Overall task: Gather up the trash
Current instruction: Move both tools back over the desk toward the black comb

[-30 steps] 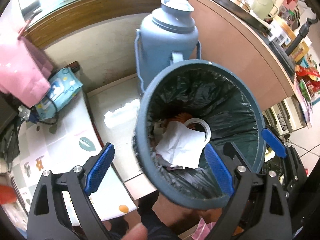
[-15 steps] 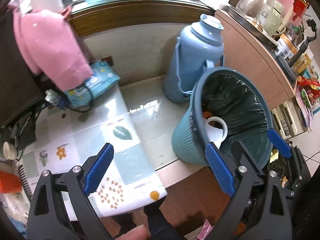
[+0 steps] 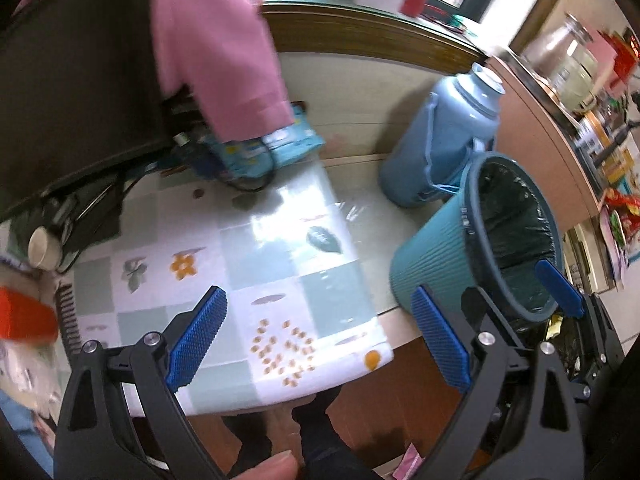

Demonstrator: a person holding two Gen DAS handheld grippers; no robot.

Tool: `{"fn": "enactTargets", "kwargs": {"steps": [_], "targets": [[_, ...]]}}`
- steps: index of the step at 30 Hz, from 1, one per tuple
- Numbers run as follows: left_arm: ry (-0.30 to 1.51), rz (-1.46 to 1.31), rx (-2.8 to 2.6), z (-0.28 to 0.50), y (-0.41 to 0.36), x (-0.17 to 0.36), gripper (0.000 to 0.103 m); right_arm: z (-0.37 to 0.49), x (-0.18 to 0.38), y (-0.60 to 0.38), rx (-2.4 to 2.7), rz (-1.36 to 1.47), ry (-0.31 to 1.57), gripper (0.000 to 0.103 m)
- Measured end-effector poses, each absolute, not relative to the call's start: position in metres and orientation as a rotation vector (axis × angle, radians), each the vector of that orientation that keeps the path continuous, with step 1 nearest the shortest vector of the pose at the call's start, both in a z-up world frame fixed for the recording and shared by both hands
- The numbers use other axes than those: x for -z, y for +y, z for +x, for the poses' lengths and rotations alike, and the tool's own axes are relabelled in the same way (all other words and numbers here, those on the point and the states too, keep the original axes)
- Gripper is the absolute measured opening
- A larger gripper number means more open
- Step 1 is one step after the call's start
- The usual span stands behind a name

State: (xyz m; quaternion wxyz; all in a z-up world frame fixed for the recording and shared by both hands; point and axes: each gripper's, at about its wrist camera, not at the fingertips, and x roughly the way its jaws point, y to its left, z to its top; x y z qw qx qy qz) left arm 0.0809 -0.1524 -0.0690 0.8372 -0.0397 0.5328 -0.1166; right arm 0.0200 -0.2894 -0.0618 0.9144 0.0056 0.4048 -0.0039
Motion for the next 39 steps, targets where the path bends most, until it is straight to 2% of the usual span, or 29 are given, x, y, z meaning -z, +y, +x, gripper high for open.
{"fn": "enactTargets", "kwargs": {"steps": [22, 39], "targets": [[1.175, -0.251, 0.037, 0.016, 0.05, 0.107, 0.091, -0.009, 0.094, -0.099, -0.222, -0.097, 0.902, 0.09], [1.263, -0.327, -0.131, -0.013, 0.185, 0.191, 0.091, -0.021, 0.157, 0.004, -0.354, -0.149, 1.017, 0.091]]}}
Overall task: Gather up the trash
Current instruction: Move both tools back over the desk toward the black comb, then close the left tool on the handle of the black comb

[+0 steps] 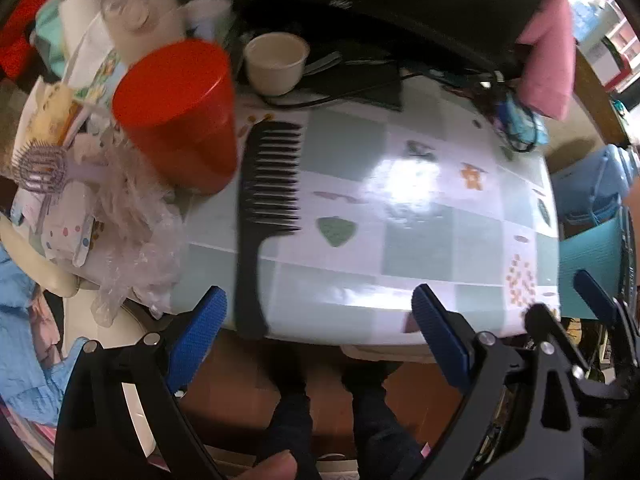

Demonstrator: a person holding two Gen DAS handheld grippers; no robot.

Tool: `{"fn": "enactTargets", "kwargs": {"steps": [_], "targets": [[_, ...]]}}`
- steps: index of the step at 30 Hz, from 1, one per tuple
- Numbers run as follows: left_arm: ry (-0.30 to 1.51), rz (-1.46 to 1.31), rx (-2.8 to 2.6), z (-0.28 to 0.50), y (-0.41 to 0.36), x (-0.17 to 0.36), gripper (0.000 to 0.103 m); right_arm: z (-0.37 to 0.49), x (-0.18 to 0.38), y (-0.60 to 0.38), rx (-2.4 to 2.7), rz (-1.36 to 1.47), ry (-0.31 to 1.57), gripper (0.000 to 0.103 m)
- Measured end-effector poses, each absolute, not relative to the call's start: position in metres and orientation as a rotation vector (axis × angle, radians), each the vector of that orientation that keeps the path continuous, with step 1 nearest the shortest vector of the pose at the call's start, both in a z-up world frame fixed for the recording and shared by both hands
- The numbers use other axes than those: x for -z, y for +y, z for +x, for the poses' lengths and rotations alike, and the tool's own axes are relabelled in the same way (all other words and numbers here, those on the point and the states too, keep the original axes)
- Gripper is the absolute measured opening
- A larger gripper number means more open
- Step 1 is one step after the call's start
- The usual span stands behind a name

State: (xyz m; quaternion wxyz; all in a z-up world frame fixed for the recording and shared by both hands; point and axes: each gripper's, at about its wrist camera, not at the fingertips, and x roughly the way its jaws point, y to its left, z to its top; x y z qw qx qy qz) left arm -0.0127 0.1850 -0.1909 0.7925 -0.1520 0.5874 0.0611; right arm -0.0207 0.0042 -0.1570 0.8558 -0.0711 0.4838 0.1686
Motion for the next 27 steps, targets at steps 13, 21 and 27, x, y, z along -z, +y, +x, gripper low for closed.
{"fn": "enactTargets", "kwargs": {"steps": [13, 21, 27], "targets": [[1.321, -0.381, -0.024, 0.019, 0.217, 0.27, 0.09, -0.014, 0.201, 0.014, -0.357, -0.126, 1.092, 0.091], [1.385, -0.295, -0.027, 0.035, 0.217, 0.296, 0.068, -0.007, 0.219, 0.019, -0.355, -0.107, 1.126, 0.091], [1.395, -0.26, -0.092, 0.038, 0.218, 0.297, 0.048, -0.002, 0.228, 0.034, -0.381, -0.113, 1.138, 0.091]]}}
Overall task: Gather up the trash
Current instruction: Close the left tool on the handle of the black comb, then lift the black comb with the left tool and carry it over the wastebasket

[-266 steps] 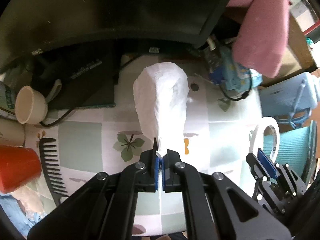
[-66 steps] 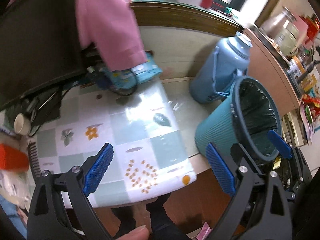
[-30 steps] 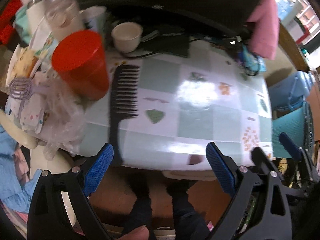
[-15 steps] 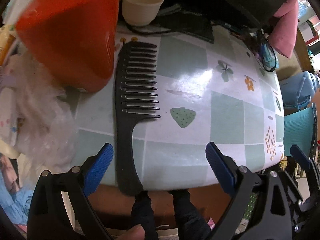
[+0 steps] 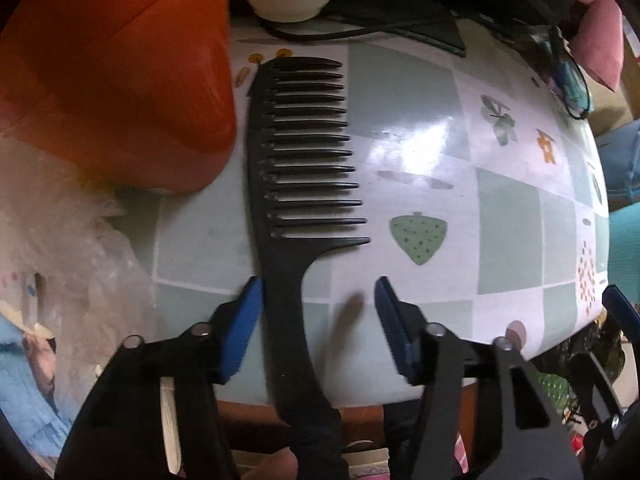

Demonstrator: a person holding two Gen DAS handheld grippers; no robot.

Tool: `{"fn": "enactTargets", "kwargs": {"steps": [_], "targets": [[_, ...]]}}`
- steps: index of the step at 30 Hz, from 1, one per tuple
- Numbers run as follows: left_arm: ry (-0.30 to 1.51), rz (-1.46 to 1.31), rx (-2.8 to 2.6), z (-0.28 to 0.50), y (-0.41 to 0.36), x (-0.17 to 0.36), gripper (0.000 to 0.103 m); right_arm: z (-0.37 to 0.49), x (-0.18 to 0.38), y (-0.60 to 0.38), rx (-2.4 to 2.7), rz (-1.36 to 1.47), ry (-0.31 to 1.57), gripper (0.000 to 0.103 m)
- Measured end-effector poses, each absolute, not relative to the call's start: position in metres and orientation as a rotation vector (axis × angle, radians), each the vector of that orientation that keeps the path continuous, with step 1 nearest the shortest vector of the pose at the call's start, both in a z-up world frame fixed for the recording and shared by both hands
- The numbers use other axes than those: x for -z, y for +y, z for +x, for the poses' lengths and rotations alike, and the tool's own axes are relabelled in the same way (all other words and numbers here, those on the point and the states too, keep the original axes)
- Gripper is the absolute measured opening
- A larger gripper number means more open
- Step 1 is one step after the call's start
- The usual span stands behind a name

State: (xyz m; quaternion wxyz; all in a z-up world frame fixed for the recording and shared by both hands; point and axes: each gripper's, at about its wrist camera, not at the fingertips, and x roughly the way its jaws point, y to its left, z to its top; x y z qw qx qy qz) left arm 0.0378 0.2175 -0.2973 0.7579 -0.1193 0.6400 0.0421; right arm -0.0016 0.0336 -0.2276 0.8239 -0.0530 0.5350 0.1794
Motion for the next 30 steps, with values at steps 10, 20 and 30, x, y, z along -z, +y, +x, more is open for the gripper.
{"fn": "enactTargets", "kwargs": {"steps": [10, 20, 30], "targets": [[1.41, -0.153, -0.16, 0.043, 0.206, 0.301, 0.028, 0.0, 0.235, 0.055, -0.415, -0.134, 1.145, 0.091], [1.421, -0.169, -0.2, 0.045, 0.195, 0.302, 0.019, -0.007, 0.235, 0.053, -0.399, -0.122, 1.145, 0.091], [1.416, -0.18, -0.186, 0.025, 0.199, 0.296, 0.019, -0.007, 0.233, 0.037, -0.372, -0.095, 1.139, 0.091]]}}
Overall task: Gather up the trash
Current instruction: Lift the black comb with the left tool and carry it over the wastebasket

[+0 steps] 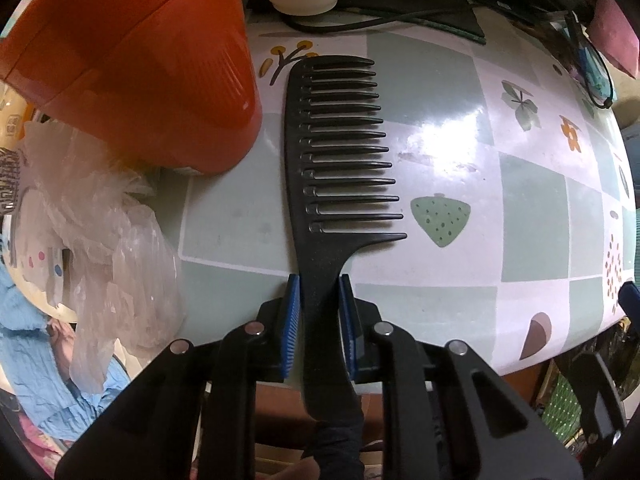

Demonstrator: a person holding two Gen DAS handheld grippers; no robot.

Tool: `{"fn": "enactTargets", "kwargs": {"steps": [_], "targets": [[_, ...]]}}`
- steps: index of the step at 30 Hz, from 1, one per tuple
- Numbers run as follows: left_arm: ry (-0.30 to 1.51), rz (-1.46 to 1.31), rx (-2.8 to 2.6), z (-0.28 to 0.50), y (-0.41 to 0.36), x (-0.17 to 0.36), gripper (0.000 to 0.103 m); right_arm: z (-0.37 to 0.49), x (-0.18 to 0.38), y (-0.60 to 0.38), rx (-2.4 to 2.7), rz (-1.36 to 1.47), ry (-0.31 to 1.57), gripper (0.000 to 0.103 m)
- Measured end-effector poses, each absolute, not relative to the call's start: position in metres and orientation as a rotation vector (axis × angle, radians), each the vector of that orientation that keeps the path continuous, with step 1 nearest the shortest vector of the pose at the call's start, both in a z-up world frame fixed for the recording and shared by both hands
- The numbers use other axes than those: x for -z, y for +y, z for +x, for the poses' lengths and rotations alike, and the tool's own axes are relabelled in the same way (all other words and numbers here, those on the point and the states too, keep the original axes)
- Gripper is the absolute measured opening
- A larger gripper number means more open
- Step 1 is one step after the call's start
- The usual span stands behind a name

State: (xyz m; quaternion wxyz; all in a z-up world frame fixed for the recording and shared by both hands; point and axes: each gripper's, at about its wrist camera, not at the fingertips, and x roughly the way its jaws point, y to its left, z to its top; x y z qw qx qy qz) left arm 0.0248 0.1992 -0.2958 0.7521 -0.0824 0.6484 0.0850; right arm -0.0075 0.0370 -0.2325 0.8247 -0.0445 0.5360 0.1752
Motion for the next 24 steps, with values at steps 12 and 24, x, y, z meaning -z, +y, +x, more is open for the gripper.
{"fn": "enactTargets", "kwargs": {"steps": [12, 24], "targets": [[1.382, -0.19, -0.17, 0.016, 0.197, 0.27, 0.019, -0.008, 0.235, 0.016, -0.338, -0.057, 1.146, 0.091], [1.329, -0.187, -0.158, 0.015, 0.202, 0.227, 0.018, 0.0, 0.22, -0.009, -0.295, 0.008, 1.122, 0.091]]}}
